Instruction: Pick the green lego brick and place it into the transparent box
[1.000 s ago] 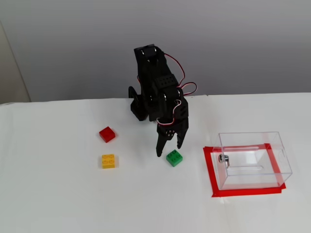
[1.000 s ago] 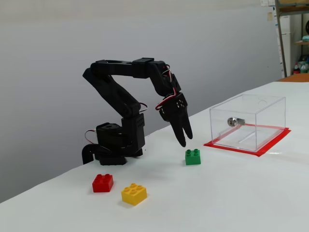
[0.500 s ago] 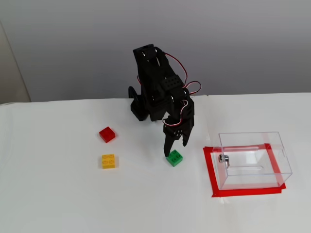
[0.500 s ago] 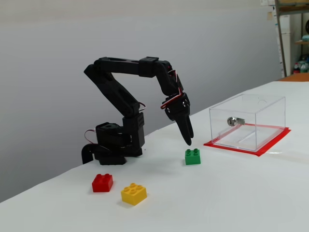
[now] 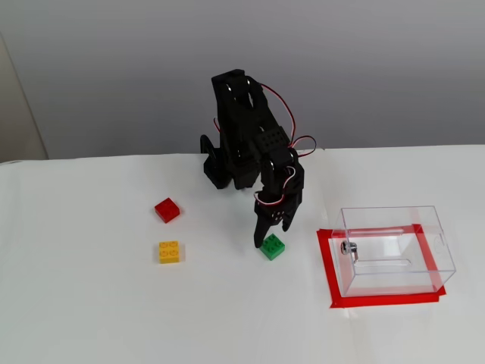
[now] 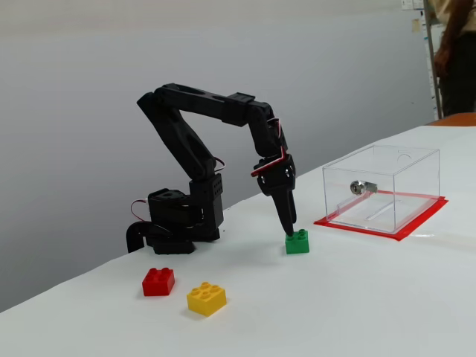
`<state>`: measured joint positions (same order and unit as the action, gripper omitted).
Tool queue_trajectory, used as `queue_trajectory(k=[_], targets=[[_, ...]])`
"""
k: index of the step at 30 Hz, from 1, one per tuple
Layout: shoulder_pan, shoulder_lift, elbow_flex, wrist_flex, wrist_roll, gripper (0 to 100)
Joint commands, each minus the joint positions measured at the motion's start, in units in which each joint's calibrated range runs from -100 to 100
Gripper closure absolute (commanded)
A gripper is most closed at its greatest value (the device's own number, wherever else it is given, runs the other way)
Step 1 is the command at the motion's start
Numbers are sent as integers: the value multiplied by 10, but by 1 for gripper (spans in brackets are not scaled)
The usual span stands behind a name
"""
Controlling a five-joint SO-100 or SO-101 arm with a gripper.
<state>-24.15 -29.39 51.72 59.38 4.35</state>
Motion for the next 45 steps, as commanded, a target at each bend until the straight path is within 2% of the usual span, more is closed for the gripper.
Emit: queue_trajectory(k=[1, 15, 45], targets=[[4, 6, -24, -5, 1, 69], [37, 80, -24, -41, 2, 69], [34, 102, -24, -86, 2, 71]])
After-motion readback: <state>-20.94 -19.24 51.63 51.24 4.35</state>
